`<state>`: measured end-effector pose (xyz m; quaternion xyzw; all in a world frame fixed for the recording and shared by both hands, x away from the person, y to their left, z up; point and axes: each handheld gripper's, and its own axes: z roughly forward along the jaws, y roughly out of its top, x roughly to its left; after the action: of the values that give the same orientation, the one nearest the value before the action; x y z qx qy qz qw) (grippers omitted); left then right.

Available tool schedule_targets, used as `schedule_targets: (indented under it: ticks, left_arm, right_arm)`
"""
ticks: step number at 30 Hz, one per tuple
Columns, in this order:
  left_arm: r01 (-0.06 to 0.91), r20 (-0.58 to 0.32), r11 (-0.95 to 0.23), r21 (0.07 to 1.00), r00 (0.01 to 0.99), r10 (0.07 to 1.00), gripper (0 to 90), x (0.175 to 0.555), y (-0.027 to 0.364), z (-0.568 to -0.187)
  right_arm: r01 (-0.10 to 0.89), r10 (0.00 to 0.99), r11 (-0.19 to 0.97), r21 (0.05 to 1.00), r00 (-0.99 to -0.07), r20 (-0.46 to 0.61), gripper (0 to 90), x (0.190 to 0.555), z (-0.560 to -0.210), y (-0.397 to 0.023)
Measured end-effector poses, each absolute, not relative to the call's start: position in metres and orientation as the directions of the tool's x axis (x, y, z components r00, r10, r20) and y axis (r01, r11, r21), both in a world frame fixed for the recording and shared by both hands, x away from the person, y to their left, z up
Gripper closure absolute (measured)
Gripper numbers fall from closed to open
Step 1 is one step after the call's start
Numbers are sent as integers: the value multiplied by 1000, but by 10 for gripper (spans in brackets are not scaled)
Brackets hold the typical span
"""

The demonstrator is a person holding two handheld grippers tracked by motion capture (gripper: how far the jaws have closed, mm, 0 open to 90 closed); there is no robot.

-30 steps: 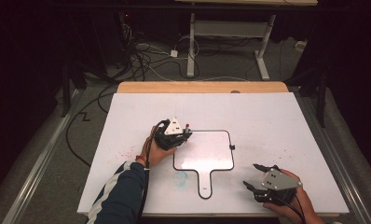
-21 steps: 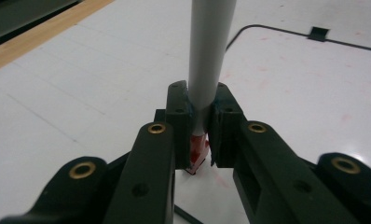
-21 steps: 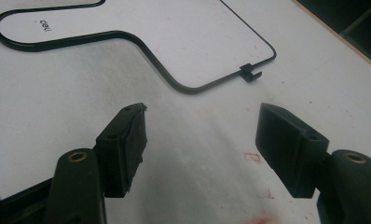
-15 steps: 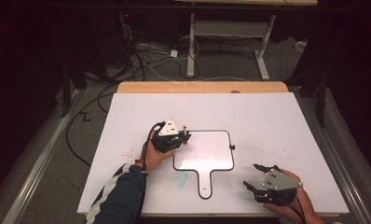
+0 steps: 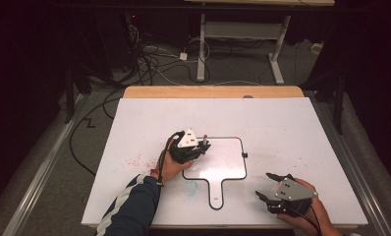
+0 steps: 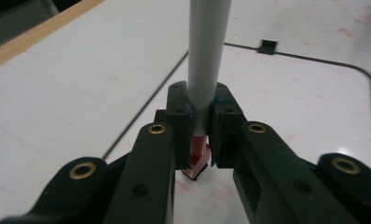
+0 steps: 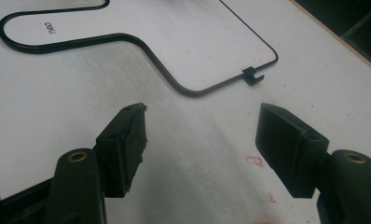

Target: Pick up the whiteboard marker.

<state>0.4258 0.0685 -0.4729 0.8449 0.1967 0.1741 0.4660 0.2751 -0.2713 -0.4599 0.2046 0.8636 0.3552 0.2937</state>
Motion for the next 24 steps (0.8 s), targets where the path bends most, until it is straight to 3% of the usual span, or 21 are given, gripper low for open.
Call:
schedule_targets:
  ticks: [6, 10, 15, 24]
  left_arm:
    - [217, 78, -461, 860, 838, 539, 787, 435, 80, -474]
    - [195, 58, -471, 860, 881, 470, 787, 423, 74, -473]
    - [130, 123, -547, 827, 908, 401, 786, 409, 68, -468]
    - [179, 131, -503, 846, 843, 521, 787, 429, 81, -472]
  right_arm:
    - [140, 560, 665, 733, -743, -366, 344, 274, -459, -273]
    - [146, 567, 661, 736, -740, -363, 345, 274, -459, -274]
    - [146, 566, 663, 734, -739, -364, 344, 274, -459, -274]
    - [145, 563, 664, 733, -743, -362, 345, 274, -460, -272]
